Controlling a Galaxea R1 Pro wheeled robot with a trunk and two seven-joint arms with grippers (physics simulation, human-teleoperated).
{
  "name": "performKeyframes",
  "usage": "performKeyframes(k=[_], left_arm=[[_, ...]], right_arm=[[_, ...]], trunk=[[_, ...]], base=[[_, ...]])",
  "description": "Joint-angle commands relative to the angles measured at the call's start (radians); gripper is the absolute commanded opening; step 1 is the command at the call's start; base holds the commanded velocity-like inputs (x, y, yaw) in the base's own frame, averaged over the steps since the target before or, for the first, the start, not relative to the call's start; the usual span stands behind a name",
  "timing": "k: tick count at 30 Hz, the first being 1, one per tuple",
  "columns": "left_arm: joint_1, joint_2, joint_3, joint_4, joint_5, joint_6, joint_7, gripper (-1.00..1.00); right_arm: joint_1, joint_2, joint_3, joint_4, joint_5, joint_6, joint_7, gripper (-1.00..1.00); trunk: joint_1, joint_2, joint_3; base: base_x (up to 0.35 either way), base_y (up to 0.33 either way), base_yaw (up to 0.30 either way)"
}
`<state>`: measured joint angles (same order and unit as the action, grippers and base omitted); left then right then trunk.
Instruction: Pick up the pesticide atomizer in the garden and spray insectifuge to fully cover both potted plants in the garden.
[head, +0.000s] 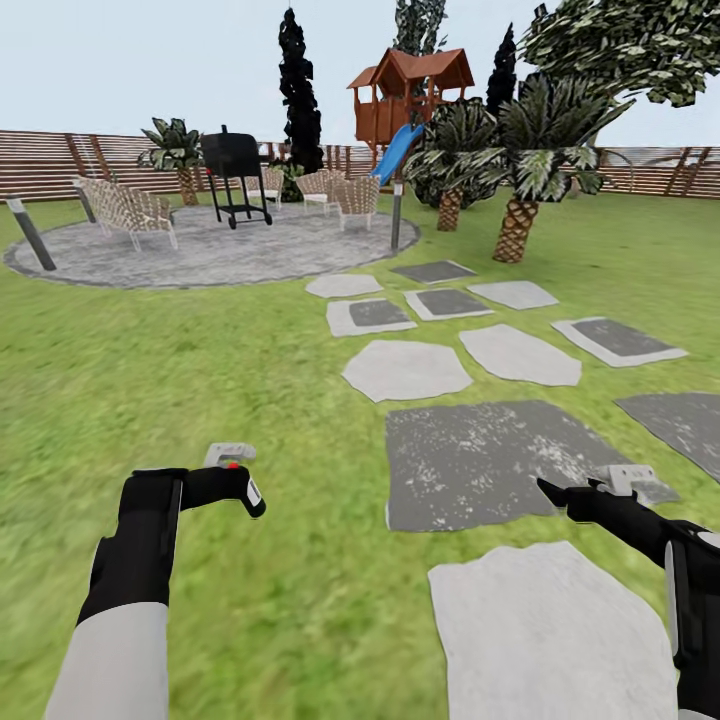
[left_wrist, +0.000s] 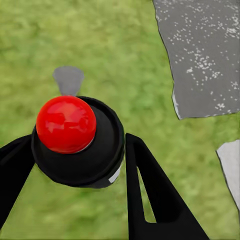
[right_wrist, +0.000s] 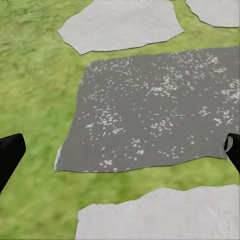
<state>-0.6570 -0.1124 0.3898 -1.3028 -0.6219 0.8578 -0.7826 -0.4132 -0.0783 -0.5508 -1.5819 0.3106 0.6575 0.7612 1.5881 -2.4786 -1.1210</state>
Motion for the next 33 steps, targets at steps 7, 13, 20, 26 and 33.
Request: performKeyframes(k=[7,13,20,26,33], left_arm=[[-0.001,-0.001,0.003,-0.001,-0.009,0.003,-0.010,-1.00],[-0.001,-0.001,0.003,0.000,-0.008,0.003,-0.010,-1.00],[-0.001,-0.003,0.001,0.000,-0.007,0.003,-0.010,-1.00],[-0.001,-0.003,0.000,0.000,-0.007,0.003,-0.010,-1.00],[-0.001,-0.003,-0.001,0.000,-0.007,0.003,-0.010,-1.00]], right_arm=[[-0.001,0.000,-0.001,-0.001,0.010,0.002,0.010,1.00],[0.000,0.001,-0.001,-0.001,0.010,0.002,0.009,1.00],[-0.001,0.002,0.000,-0.001,0.010,0.002,0.009,1.00],[-0.001,0.002,0.000,-0.001,0.010,0.001,0.009,1.00],[-0.001,0.004,0.000,-0.001,0.011,0.002,0.009,1.00]], trunk=[[0.000,0.000,-0.001],[0.000,0.000,-0.001],[0.000,0.000,-0.001],[0.000,0.000,-0.001],[0.000,0.000,-0.001]], base=[[0.330,0.000,0.000],[0.330,0.000,0.000],[0.330,0.000,0.019],[0.330,0.000,0.074],[0.330,0.000,0.015]])
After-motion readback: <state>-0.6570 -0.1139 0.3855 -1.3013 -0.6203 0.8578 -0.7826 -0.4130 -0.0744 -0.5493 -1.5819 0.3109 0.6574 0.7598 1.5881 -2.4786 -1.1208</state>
